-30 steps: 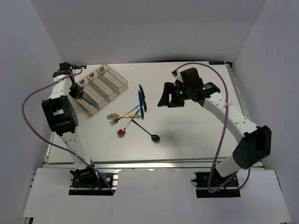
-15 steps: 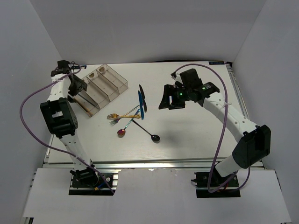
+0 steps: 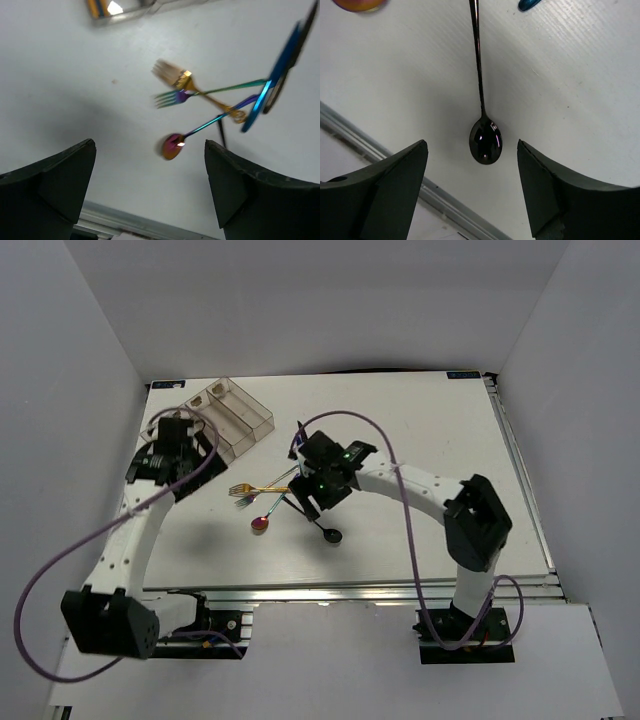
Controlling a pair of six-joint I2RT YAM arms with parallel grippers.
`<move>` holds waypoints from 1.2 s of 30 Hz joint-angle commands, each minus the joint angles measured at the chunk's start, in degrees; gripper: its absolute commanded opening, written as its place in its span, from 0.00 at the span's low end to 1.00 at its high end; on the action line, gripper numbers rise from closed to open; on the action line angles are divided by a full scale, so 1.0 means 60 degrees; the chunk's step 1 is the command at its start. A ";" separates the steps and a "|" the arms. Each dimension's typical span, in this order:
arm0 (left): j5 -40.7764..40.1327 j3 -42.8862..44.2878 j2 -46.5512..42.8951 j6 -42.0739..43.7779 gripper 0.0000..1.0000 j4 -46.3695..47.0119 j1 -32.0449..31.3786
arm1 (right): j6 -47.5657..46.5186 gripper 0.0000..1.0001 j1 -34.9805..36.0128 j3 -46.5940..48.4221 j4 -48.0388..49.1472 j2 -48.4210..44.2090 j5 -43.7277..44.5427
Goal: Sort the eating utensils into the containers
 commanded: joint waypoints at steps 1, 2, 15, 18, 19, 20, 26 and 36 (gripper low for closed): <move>-0.0180 -0.1439 -0.1300 -0.0378 0.98 -0.0429 0.0179 | -0.0864 0.76 0.0229 0.0378 0.0135 0.0666 0.1055; -0.0209 -0.1848 -0.1552 -0.0349 0.98 -0.0691 0.0165 | -0.0908 0.74 0.0288 0.0407 0.0181 0.0799 0.0953; -0.0165 -0.1896 -0.2609 0.0032 0.98 -0.1894 0.0165 | -0.0807 0.30 0.0713 0.0188 0.1119 0.2646 0.1391; -0.0122 -0.1881 -0.2711 0.0047 0.98 -0.1953 0.0165 | -0.0777 0.19 0.0801 -0.0309 0.1425 0.2617 0.1800; -0.0049 -0.1925 -0.2726 0.0047 0.98 -0.1953 0.0165 | -0.0762 0.13 0.0801 -0.0441 0.1455 0.2602 0.2034; 0.0039 -0.1954 -0.2741 0.0032 0.98 -0.1909 0.0165 | -0.0719 0.08 0.0816 -0.0602 0.1456 0.2588 0.2239; 0.2599 -0.2480 -0.2902 -0.0390 0.98 -0.0640 0.0107 | -0.0192 0.00 0.0801 -0.0867 0.0973 0.1462 0.2666; 0.5037 -0.3377 -0.2626 -0.3366 0.98 0.5137 -0.1503 | 0.1595 0.00 0.0567 0.1021 0.0299 -0.0590 -0.0701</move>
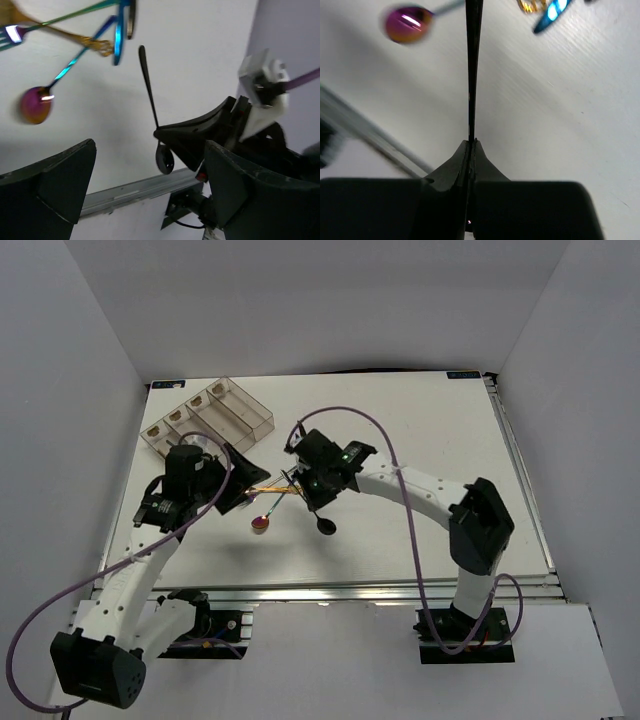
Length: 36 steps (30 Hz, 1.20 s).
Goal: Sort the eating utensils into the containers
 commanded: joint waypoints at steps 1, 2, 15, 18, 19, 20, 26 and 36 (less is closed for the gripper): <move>0.0449 0.0234 0.0431 -0.0893 0.97 0.2102 -0.0601 | 0.0896 0.00 -0.0016 0.1152 0.0051 -0.0849 -0.1373; 0.0318 0.0322 0.0622 -0.0893 0.96 0.2117 -0.0834 | 0.1028 0.00 0.0013 0.1286 0.0051 -0.0894 -0.1476; -0.0357 0.0616 0.1898 -0.1464 0.30 0.3260 -0.2096 | 0.1234 0.00 0.0013 0.2898 -0.0564 -0.0850 -0.1887; -0.0663 0.1140 0.2088 -0.1217 0.00 0.2926 -0.2111 | 0.1351 0.00 -0.0045 0.2782 -0.0492 -0.0879 -0.2033; -0.0868 0.1143 0.2161 -0.1099 0.00 0.2633 -0.2096 | 0.1453 0.10 -0.0089 0.2723 -0.0477 -0.0908 -0.2019; -0.1117 0.1622 0.2278 -0.0910 0.00 0.2296 -0.2067 | 0.1541 0.29 -0.0133 0.2636 -0.0433 -0.1068 -0.1975; -0.2174 0.3938 0.4324 0.0204 0.00 -0.0781 0.0199 | 0.2361 0.89 -0.1479 0.1509 -0.0988 -0.2398 -0.0935; -0.4295 1.0322 1.0224 0.2124 0.00 -0.3094 0.2664 | 0.1908 0.89 -0.2360 -0.0821 -0.1531 -0.4760 -0.0934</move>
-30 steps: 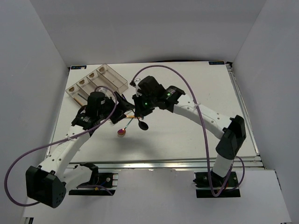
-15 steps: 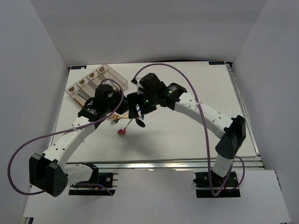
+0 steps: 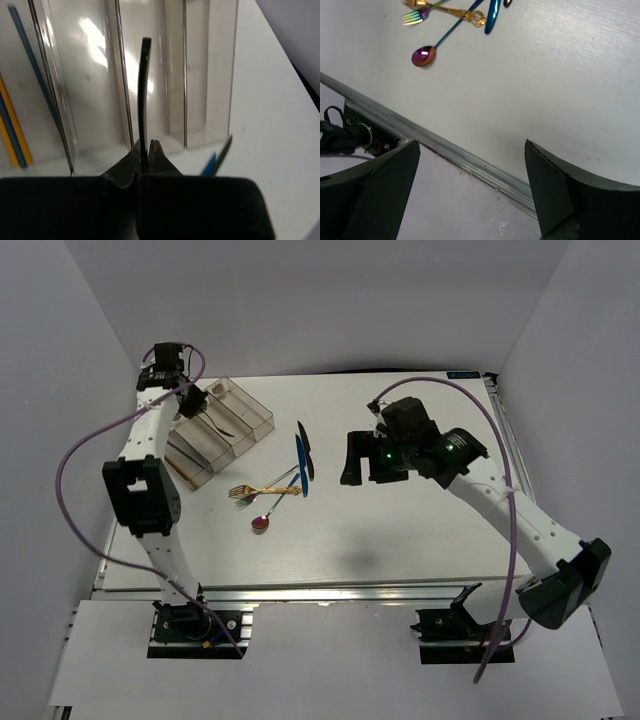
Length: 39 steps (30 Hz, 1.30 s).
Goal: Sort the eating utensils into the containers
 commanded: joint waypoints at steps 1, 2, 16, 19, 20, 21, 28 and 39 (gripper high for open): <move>-0.1209 0.2370 0.1481 0.0817 0.00 -0.1610 0.0354 | -0.0077 0.89 0.0081 -0.0407 -0.0333 -0.0582 -0.0053; -0.1282 0.2976 0.1920 0.0860 0.00 -0.1874 0.0399 | -0.0077 0.89 0.0067 -0.0553 -0.0362 -0.0787 -0.0068; -0.0945 0.3670 0.3448 0.0744 0.26 -0.1964 0.1000 | -0.0428 0.89 0.0022 -0.0350 -0.0743 -0.0585 0.0005; -0.0945 0.3933 0.3346 0.0729 0.55 -0.2066 0.1000 | -0.0488 0.89 0.0022 -0.0101 -0.0729 -0.0336 -0.0038; -0.0945 0.4035 0.3288 0.0743 0.62 -0.2168 0.1000 | -0.0502 0.89 0.0022 -0.0071 -0.0656 -0.0262 -0.0038; -0.1003 0.4268 0.3142 0.0773 0.73 -0.2256 0.1000 | -0.0502 0.89 0.0022 -0.0027 -0.0612 -0.0218 -0.0096; -0.0550 0.4112 0.1723 0.0861 0.98 -0.2477 0.0854 | -0.0986 0.89 0.0051 0.0176 0.0180 0.1113 -0.0159; -0.1486 -0.2653 -0.4516 0.1285 0.98 -0.1641 -0.0859 | 0.0141 0.85 0.1002 0.2945 0.0093 0.5067 0.2435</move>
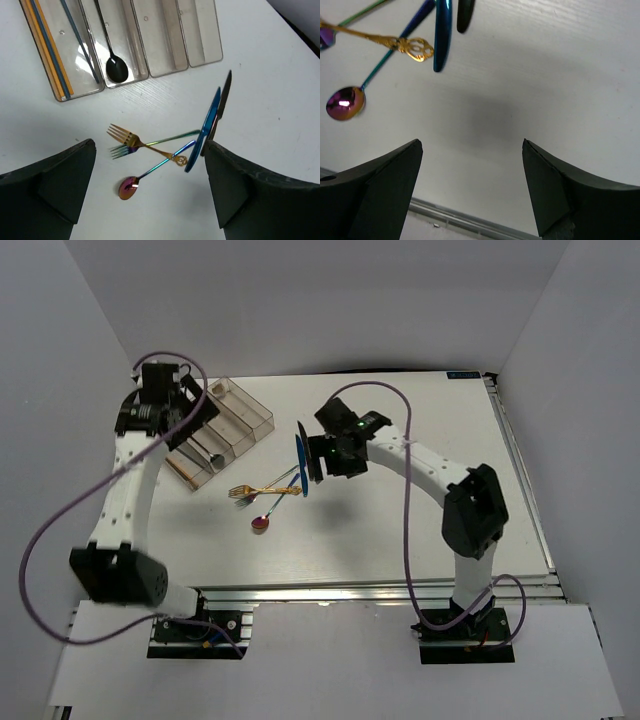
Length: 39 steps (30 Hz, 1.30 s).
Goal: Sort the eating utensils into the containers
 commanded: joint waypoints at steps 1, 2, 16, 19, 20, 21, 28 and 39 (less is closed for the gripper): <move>-0.0475 -0.2067 -0.1668 0.0189 0.98 -0.0206 -0.0350 | 0.0866 0.85 0.0602 0.1150 -0.0166 0.0458 0.1132; -0.0475 -0.2482 -0.2067 0.0102 0.98 -0.0250 -0.0481 | 0.0869 0.85 0.0923 0.1326 -0.0110 0.0619 0.1250; -0.1251 -0.4185 -0.5367 -0.0632 0.98 -0.2593 -0.0512 | -0.0117 0.79 0.1849 0.2714 0.1287 0.2743 0.0320; -0.1353 -0.4273 -0.5499 -0.0514 0.98 -0.2843 -0.0497 | 0.1729 0.80 0.1922 0.3348 -0.0048 0.3330 0.0854; -0.1281 -0.4303 -0.5528 -0.0471 0.98 -0.2858 -0.0497 | 0.2125 0.80 0.2009 0.3335 -0.0210 0.3447 0.1073; -0.1222 -0.4404 -0.5572 -0.0456 0.98 -0.2858 -0.0497 | 0.2709 0.79 0.2097 0.3320 -0.0357 0.3463 0.1322; -0.0636 -0.4552 -0.5499 -0.0339 0.98 -0.2771 -0.0512 | 0.3842 0.64 0.2668 0.3612 -0.0928 0.4238 0.2582; 0.0184 -0.4845 -0.5660 -0.0309 0.98 -0.2521 -0.0541 | 0.4458 0.61 0.3021 0.4213 -0.0900 0.4839 0.3331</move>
